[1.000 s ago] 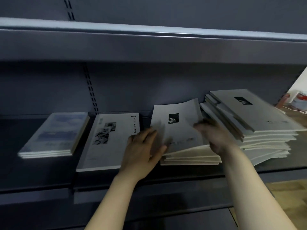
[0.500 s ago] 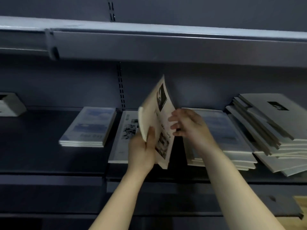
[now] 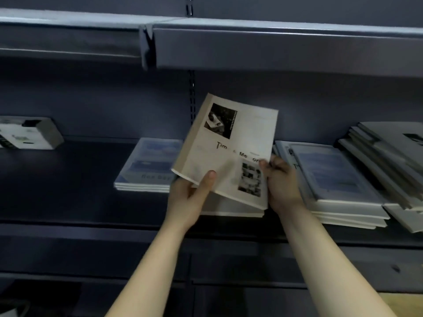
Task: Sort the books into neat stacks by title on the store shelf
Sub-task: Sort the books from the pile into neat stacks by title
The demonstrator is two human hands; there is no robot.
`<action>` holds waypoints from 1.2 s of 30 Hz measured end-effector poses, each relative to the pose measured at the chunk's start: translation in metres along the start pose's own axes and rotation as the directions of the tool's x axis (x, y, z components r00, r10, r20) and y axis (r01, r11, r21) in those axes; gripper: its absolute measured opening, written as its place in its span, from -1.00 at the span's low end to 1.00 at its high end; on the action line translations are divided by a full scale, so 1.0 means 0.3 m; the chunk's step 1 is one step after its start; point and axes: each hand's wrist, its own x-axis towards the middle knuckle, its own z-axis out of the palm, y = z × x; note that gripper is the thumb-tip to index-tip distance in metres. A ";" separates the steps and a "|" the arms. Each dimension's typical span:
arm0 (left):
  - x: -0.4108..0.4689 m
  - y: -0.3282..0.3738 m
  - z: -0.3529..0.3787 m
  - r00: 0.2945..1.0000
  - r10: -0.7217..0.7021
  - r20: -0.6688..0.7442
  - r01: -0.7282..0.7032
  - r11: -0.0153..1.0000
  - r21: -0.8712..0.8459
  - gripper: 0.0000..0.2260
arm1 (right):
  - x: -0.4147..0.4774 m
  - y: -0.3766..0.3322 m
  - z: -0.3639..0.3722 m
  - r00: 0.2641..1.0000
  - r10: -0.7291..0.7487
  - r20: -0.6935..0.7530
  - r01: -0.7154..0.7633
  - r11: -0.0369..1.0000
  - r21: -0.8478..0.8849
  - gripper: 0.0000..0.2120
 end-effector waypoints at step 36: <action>0.065 -0.271 -0.275 0.953 0.268 0.141 -0.229 0.332 0.915 -0.62 | 0.046 0.126 0.029 0.950 -0.297 0.098 0.226 0.436 -0.871 -0.82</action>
